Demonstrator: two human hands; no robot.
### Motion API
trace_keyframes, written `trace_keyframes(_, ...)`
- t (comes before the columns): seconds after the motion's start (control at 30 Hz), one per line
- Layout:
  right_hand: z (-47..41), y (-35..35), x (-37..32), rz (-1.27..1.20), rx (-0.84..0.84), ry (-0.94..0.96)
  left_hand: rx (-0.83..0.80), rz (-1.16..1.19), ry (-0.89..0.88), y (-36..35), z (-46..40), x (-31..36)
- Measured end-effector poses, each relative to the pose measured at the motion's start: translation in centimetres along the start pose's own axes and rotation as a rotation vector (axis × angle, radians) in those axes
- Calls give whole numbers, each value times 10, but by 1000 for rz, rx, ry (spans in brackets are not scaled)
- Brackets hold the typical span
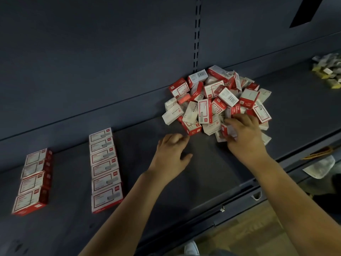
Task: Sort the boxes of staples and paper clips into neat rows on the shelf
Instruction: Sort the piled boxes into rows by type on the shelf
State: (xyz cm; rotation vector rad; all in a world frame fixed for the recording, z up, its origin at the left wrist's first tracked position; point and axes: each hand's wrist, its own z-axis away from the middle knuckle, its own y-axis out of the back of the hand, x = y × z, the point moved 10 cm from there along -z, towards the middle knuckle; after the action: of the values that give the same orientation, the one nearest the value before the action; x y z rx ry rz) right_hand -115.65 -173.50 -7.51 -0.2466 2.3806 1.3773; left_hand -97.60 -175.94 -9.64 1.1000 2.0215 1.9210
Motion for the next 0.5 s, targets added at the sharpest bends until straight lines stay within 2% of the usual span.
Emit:
trace_keyframes(0.17, 0, -2, -1, -8, -10, 50, -9, 4, -6, -5, -1, 3)
trace_keyframes(0.33, 6, 6, -15, -216, 11, 103, 12, 53, -16, -8, 1, 10)
trace_keyframes(0.5, 17, 26, -45, -290, 94, 219, 67, 317, 34, 9, 5, 12)
